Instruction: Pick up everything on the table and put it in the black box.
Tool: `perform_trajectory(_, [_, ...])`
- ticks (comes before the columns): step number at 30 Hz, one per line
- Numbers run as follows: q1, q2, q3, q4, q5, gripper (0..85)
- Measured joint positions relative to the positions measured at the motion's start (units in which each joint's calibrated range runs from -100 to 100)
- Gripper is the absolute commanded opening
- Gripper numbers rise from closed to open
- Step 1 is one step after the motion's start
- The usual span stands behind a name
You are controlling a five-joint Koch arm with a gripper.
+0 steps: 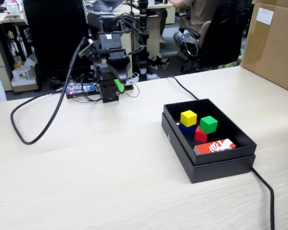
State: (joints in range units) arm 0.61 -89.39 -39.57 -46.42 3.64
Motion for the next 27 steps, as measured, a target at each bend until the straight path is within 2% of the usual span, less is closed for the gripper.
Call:
perform_trajectory(5, [-0.54,-7.77,-13.42,9.29,-1.03,52.3])
perform_trajectory(8, [-0.68,-8.93,-17.89,11.38,-1.22,55.6])
perform_trajectory(11, [-0.78,-9.06,-22.55,13.70,-1.27,55.5])
perform_trajectory(19, [-0.93,-9.06,-44.36,38.87,-3.17,52.5])
perform_trajectory(24, [-0.88,-9.71,-54.22,50.64,-4.44,50.7])
perform_trajectory(27, [-0.68,-9.84,-56.50,53.97,-4.49,50.1])
